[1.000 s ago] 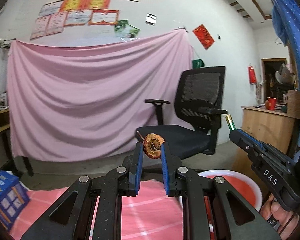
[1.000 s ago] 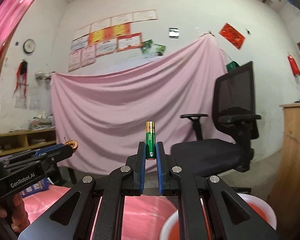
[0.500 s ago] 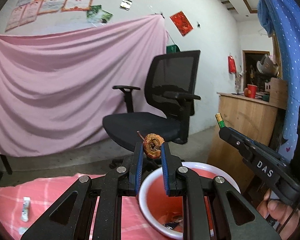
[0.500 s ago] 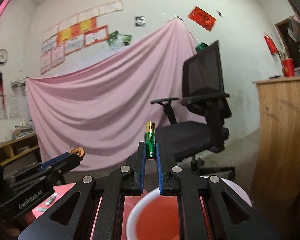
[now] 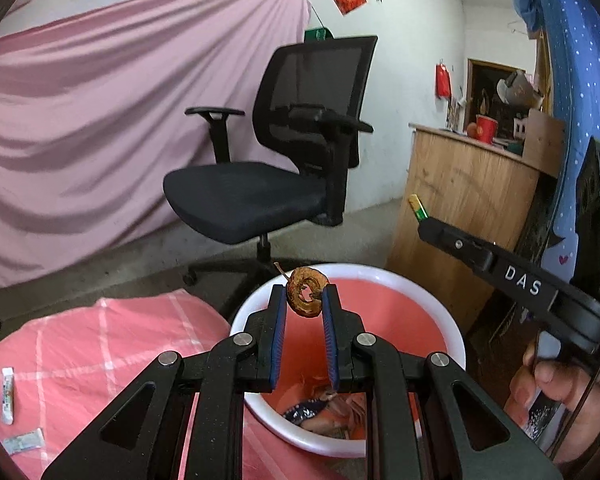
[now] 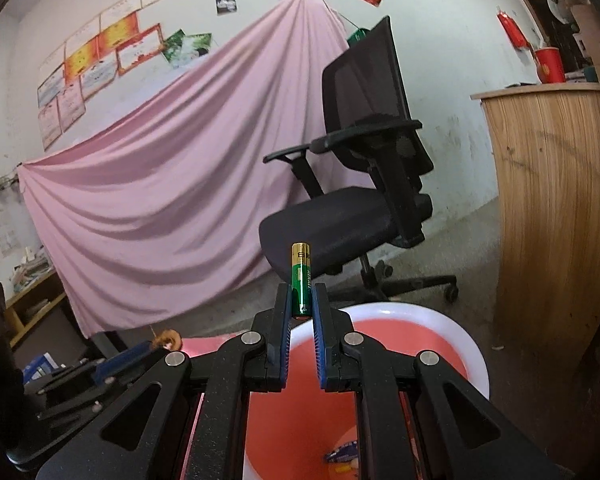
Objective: Collect trash
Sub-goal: 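Open both grippers to drop the fruit slice and battery into the bucket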
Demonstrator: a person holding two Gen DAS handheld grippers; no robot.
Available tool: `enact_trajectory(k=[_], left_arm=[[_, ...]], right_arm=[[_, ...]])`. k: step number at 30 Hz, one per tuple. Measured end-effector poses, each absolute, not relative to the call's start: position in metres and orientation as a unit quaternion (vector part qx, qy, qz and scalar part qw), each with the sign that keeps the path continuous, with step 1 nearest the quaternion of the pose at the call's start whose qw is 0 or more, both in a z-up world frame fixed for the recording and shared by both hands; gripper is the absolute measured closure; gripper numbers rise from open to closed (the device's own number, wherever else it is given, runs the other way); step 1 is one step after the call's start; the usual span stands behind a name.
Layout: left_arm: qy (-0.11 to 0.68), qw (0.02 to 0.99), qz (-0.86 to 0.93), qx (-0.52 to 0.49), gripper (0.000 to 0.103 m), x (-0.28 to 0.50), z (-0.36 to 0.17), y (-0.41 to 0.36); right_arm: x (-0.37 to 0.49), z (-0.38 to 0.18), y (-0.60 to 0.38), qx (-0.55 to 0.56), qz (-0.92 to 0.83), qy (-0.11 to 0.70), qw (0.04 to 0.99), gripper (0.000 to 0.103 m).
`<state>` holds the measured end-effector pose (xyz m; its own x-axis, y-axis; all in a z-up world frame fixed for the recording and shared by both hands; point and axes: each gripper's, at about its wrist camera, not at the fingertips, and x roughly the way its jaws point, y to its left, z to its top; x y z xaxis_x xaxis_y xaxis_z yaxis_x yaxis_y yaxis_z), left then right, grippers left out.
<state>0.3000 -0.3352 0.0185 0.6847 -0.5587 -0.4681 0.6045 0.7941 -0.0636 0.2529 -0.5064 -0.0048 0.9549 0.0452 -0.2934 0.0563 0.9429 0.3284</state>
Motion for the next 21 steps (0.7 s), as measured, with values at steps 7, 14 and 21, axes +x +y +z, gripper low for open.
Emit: enact_trajectory(k=[7,14,21], left_arm=[[0.266,0.907,-0.324,0.039,0.088,0.307,0.011,-0.338],[0.288,0.902,-0.32,0.03,0.086,0.313,0.006,-0.336],[0.285,0.909,-0.305,0.014,0.079,0.314,0.008,-0.324]], right_arm=[[0.257,-0.006,-0.504,0.165,-0.002,0.165,0.972,0.094],[0.26,-0.008,-0.505,0.167,-0.004,0.174,0.971,0.094],[0.263,-0.007,-0.506,0.166,-0.005,0.175,0.971,0.094]])
